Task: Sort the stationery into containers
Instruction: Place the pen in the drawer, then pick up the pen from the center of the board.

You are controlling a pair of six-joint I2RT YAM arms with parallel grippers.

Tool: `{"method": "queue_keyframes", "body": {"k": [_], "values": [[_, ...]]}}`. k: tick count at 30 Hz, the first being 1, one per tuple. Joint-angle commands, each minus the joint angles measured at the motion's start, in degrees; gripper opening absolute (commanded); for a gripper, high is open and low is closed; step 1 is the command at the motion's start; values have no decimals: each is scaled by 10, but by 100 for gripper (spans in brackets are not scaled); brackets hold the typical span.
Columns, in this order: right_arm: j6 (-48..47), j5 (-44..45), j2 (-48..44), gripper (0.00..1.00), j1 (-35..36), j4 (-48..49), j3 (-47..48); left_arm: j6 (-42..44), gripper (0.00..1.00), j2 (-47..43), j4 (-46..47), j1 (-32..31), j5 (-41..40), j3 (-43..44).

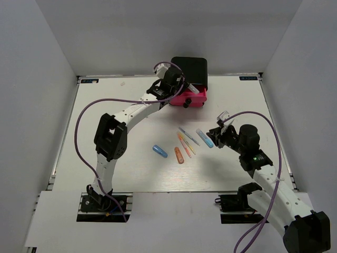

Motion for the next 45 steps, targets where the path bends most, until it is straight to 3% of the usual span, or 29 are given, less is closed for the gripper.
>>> {"method": "queue_keyframes", "body": {"k": [1, 8, 16, 22, 28, 32, 37, 45], "values": [[5, 3, -4, 29, -3, 23, -6, -2, 42, -7, -18, -1, -22, 19], [4, 1, -3, 33, -3, 23, -8, 9, 63, -2, -25, -1, -22, 24], [-20, -28, 9, 44, -2, 15, -2, 71, 72, -23, -19, -1, -34, 71], [-47, -21, 64, 49, -1, -12, 33, 123, 76, -82, -30, -1, -52, 48], [-67, 25, 157, 52, -2, -19, 66, 155, 83, -207, -25, -1, -65, -95], [-78, 62, 222, 58, -2, -33, 107, 162, 89, -300, -25, -1, -65, -238], [-106, 55, 290, 60, -2, -43, 127, 156, 93, -409, -39, -1, -70, -387], [-122, 70, 363, 60, 0, -54, 148, 122, 98, -536, -77, -1, -66, -516]]}}
